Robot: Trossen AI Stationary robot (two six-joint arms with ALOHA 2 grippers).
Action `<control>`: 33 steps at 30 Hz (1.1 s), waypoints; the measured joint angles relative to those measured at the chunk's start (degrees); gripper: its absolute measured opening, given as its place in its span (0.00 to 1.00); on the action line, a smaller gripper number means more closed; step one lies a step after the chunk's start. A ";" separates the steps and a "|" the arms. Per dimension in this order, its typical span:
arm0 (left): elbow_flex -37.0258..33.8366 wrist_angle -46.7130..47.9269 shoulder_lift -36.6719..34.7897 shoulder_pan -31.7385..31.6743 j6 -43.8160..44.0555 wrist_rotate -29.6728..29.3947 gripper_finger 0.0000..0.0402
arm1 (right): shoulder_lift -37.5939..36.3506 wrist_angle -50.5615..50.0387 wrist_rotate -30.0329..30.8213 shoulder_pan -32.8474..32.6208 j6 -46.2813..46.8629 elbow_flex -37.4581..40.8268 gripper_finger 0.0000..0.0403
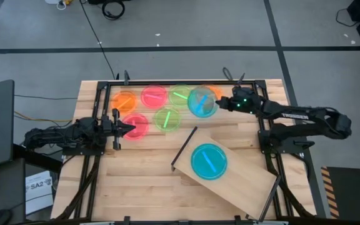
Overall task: Place and stack plates onto a shelf
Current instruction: Put the transparent blue plate on the shelf
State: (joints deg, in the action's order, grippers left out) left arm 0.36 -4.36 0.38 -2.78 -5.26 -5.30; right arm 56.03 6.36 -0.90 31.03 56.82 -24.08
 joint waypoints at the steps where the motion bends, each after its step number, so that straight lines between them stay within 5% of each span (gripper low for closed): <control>1: 0.00 0.00 -0.02 -0.01 0.00 0.00 0.02 | -1.34 0.00 -0.81 0.19 0.00 0.01 0.01; 19: 0.00 0.00 0.00 0.00 0.00 0.00 0.02 | -18.26 -0.26 -22.76 -0.86 5.20 0.00 0.01; 33: 0.00 -0.02 -0.02 0.01 0.09 0.00 0.02 | -22.81 -13.31 -33.90 -14.47 13.29 -4.28 0.01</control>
State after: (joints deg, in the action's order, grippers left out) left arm 0.36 -4.38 0.36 -2.77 -5.17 -5.30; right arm 33.22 -6.94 -34.80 16.56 70.10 -28.36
